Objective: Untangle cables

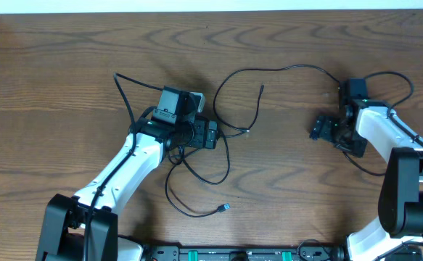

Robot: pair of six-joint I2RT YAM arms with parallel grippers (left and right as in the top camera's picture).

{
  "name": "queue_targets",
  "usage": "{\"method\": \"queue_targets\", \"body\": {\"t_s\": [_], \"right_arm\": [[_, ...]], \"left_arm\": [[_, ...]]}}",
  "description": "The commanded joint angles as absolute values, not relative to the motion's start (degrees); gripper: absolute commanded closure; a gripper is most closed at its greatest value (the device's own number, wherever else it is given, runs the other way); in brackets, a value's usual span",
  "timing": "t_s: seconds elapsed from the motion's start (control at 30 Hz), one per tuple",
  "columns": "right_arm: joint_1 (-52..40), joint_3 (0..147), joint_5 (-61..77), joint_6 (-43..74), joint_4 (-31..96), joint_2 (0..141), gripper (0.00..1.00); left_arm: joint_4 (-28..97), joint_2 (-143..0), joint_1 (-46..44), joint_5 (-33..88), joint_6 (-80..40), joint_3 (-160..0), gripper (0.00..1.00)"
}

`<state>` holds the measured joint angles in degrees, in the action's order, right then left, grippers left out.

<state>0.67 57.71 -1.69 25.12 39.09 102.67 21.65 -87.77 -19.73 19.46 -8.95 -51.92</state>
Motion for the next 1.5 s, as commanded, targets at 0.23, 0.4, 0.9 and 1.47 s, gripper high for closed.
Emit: {"method": "queue_targets", "body": {"t_s": [0.23,0.4,0.9,1.47], "right_arm": [[-1.8,60.0,6.3,21.2,28.3,104.1,0.99],[0.6,71.5,0.5,17.6,30.3,103.9,0.99],[24.4,103.8,-11.9,-2.5,25.3,105.0,0.99],[21.1,108.3,3.9,-6.8,34.4,111.9,0.99]], "left_arm": [[21.8,-87.9,-19.7,19.9,-8.4,-51.5,0.02],[21.7,-87.9,-19.7,19.9,-8.4,-51.5,0.02],[21.8,-87.9,-19.7,19.9,-8.4,-51.5,0.02],[21.8,-87.9,-19.7,19.9,-8.4,-51.5,0.02]]}}
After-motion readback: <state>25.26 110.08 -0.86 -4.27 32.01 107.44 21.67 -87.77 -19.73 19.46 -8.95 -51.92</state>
